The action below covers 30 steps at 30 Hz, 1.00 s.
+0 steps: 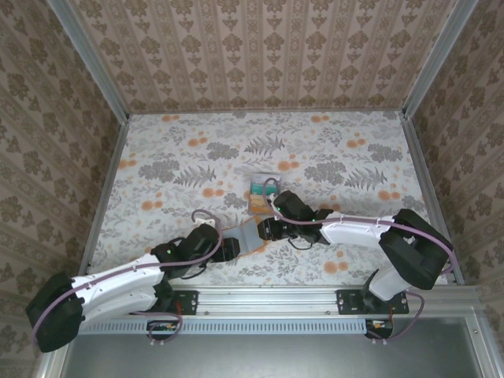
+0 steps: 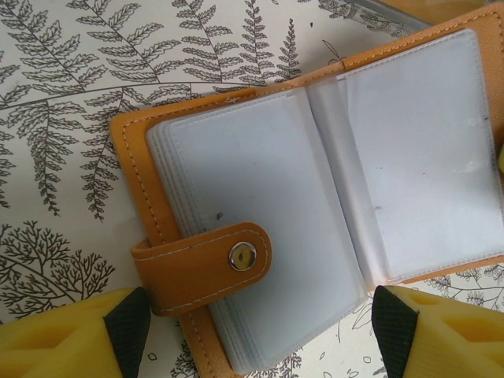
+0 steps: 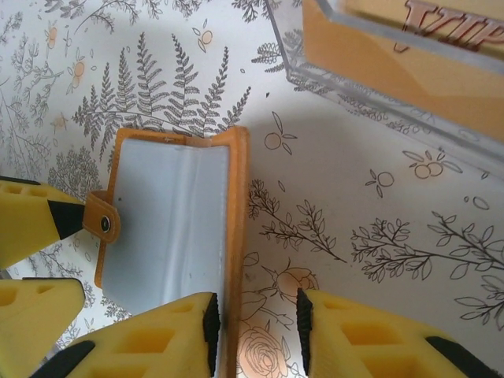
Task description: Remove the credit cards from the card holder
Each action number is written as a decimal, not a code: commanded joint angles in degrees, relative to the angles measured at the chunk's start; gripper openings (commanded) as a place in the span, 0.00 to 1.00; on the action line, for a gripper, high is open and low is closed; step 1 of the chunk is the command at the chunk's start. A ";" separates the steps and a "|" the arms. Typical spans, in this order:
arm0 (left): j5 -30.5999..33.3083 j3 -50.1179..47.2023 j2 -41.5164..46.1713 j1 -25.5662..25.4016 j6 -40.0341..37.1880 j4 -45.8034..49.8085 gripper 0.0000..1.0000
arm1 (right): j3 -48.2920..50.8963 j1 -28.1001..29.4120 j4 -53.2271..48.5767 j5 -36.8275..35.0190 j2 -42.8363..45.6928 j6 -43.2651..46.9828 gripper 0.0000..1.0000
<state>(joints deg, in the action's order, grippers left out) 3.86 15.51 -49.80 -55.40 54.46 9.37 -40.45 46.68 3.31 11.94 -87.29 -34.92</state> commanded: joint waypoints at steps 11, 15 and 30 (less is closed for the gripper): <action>-0.31 1.98 0.15 0.23 0.79 -1.40 0.60 | 3.02 1.17 4.47 -0.74 1.60 -6.57 0.04; -1.13 1.80 -0.03 0.28 1.09 -2.92 0.49 | 4.21 2.71 4.70 -2.89 2.42 -8.51 0.00; -2.10 1.45 -0.69 -1.42 2.73 -0.69 0.48 | 4.76 4.95 5.72 -6.67 2.43 -11.47 0.00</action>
<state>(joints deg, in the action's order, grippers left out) 2.74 15.53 -51.53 -55.90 55.94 6.87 -35.90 51.29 8.67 7.42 -85.45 -45.30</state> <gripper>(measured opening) 0.471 0.068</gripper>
